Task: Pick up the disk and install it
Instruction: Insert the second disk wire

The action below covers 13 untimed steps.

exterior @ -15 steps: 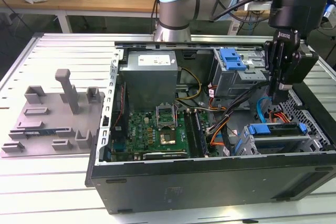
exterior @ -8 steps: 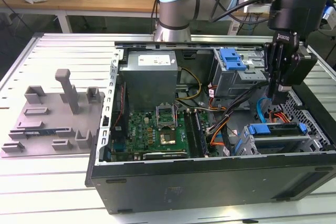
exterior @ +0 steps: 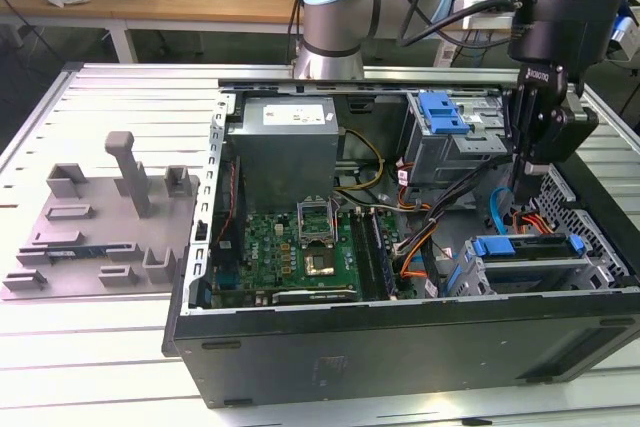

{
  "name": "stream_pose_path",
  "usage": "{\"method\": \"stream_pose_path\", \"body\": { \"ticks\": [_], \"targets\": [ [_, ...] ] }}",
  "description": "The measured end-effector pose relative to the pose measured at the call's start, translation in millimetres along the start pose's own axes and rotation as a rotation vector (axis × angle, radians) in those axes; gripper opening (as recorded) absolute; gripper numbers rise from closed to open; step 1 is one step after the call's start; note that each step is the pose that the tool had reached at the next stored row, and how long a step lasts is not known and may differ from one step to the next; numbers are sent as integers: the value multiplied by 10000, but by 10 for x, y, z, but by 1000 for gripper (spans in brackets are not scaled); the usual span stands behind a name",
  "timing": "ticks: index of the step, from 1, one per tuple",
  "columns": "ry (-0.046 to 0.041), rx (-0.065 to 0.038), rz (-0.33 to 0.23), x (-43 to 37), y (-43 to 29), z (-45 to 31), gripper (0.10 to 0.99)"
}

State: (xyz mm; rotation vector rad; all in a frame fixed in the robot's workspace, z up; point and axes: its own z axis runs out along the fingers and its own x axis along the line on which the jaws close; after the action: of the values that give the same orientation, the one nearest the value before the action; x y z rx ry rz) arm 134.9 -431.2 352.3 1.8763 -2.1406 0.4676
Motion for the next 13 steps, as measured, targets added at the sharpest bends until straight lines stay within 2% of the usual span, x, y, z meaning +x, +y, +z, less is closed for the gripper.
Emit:
{"method": "stream_pose_path", "body": {
  "ticks": [4, 5, 8, 9, 11, 13],
  "targets": [
    [-2, -1, 0, 3, 1, 2, 161],
    [-37, -5, 4, 32, 4, 14, 161],
    [-222, 9, 22, 86, 5, 37, 161],
    [-331, 59, 51, 104, 3, 45, 161],
    [-467, 181, 112, 125, 1, 54, 161],
    [-614, 386, 209, 145, -2, 63, 161]
  ]
}}
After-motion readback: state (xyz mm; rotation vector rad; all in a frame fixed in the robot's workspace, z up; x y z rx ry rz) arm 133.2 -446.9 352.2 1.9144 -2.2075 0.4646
